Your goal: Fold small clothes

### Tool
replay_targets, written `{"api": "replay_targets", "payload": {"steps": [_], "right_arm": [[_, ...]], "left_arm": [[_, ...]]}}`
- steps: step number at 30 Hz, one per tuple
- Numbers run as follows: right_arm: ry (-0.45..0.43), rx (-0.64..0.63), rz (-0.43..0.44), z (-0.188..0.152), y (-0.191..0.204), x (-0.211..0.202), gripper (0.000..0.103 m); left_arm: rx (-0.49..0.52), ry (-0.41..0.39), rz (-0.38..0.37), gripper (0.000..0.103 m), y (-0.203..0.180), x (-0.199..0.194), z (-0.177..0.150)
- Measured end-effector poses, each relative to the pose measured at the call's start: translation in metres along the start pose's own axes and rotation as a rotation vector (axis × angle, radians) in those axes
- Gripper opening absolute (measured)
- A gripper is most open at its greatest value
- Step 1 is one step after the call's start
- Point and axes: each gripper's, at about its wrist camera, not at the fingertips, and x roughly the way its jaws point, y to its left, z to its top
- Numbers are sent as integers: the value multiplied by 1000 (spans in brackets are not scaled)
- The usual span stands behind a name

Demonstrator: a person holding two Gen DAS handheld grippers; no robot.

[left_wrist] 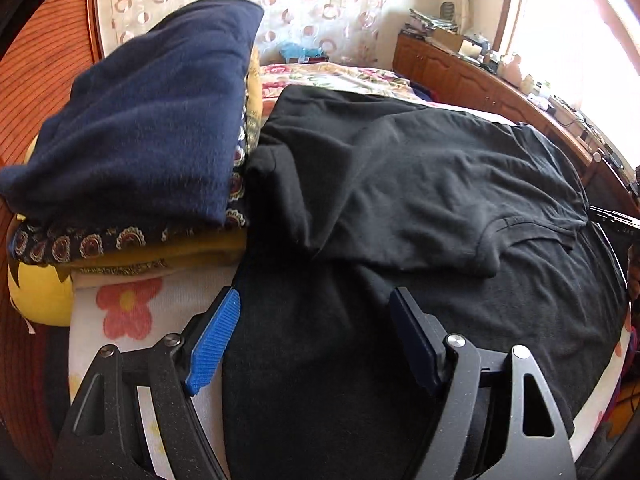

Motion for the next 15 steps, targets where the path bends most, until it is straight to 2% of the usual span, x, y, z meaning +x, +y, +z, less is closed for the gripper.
{"api": "replay_targets", "payload": {"steps": [4,8,10,15], "right_arm": [[-11,-23,-31,6,1,7,34],[-32,-33,-41,0,3,12,35],[-33,-38,-37,-1,3,14,38],[-32,-60,-52,-10,9,17,40]], "left_arm": [[2,-6,8,78,-1,1,-3],[-8,-22,-14,78,-1,-5,-3],[-9,-31,-16,78,0,-8,0],[-77,-81,-45,78,7,-15,10]]}}
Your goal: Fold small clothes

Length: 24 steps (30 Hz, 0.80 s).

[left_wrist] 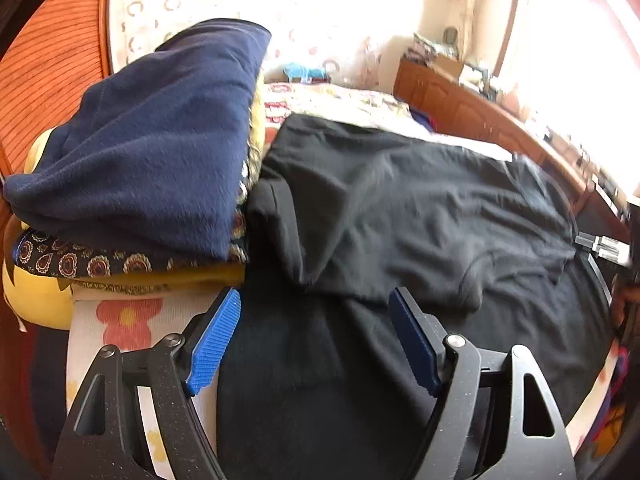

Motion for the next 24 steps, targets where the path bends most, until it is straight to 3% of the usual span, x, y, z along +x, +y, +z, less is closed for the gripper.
{"api": "replay_targets", "payload": {"steps": [3,11,18,20,22,24], "right_arm": [[-2,5,6,-1,-1,0,40],[-5,2,-5,-1,-2,-1,40],[-6,1,-9,-1,-3,-1,40],[-6,0,-9,-1,-3,-1,40],[-6,-1,-10,-1,-2,-1,40],[-6,-1,-10,-1,-3,-1,40]], "left_arm": [[-64,-9,-22,75,6,4,5],[-155,-35,-54,39,12,10,12],[-121,-4,-9,37,3,21,12],[-122,-1,-12,25,4,23,11],[-113,-8,13,5,2,22,12],[-98,-24,47,4,-1,19,13]]}}
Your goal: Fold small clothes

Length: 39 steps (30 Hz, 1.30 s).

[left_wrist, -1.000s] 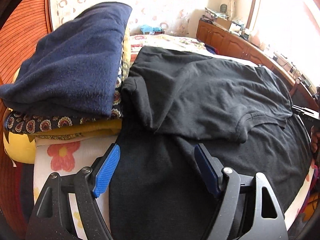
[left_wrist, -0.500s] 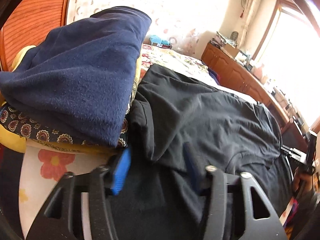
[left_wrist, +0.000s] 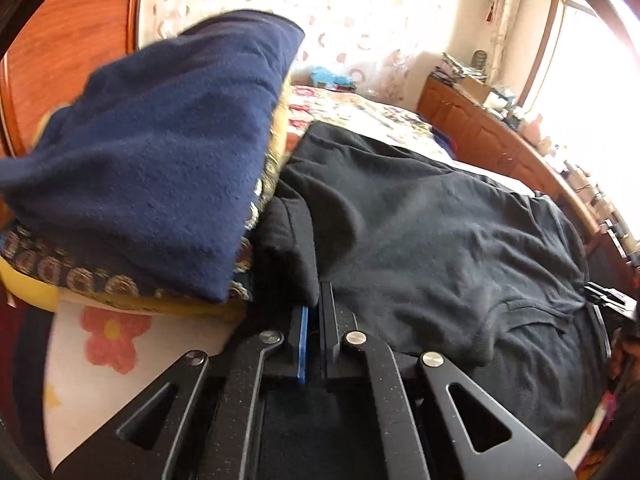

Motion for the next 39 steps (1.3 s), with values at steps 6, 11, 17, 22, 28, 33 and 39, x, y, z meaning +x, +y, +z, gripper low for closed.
{"api": "replay_targets", "payload": {"steps": [6,11,17,22,28,33,39], "right_arm": [[-2,9,12,0,-2,0,40],[-9,43,40,0,-7,-3,40],[-2,58,69,3,-7,1,40],[24,38,35,7,-3,10,40],[21,-137,-32,3,27,13,7],[-5,-190,-80,1,36,9,4],[-147,-144,-85,10,29,-36,3]], "left_arm": [[22,-82,-35,4,-11,-26,4],[51,-124,-46,4,-20,-44,6],[73,-119,-28,4,-23,-43,6],[60,-120,-40,4,-21,-44,6],[76,-140,-53,4,-25,-52,5],[106,-172,-62,4,-33,-67,10],[113,-228,-87,4,-38,-95,13]]}}
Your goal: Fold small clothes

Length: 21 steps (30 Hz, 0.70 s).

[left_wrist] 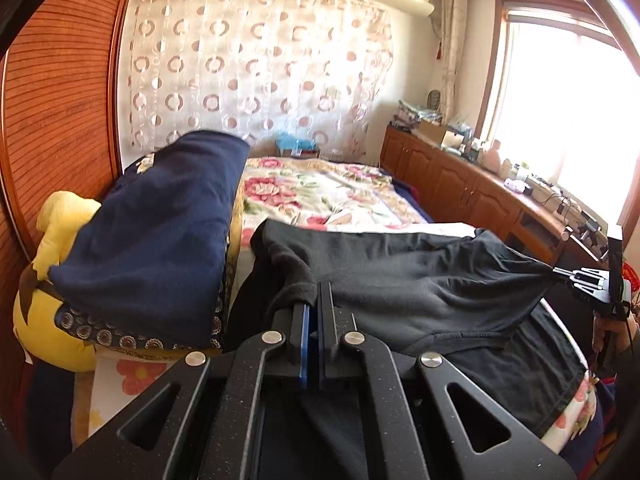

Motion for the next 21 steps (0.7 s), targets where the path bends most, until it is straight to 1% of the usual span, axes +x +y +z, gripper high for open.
{"api": "replay_targets", "payload": {"steps": [4,6,10,14,19,21], "right_arm": [[-71,2,-14,5,-3,-33,3],[-96,7,7,4,-5,-51,3],[-122,0,24,-13,-5,-80,3],[-115,-11,32,-31,-7,-94,3],[-103,1,48,-55,-7,-116,3],[-81,11,58,-64,-8,-115,3]], "left_arm": [[-1,-36,-14,4,0,-22,1],[-1,-47,-11,4,0,-34,-3],[-18,-51,-11,4,7,-61,-24],[-44,-20,-18,4,13,-76,-50],[-42,51,8,4,13,-75,-80],[-42,79,16,4,13,-70,-90]]}}
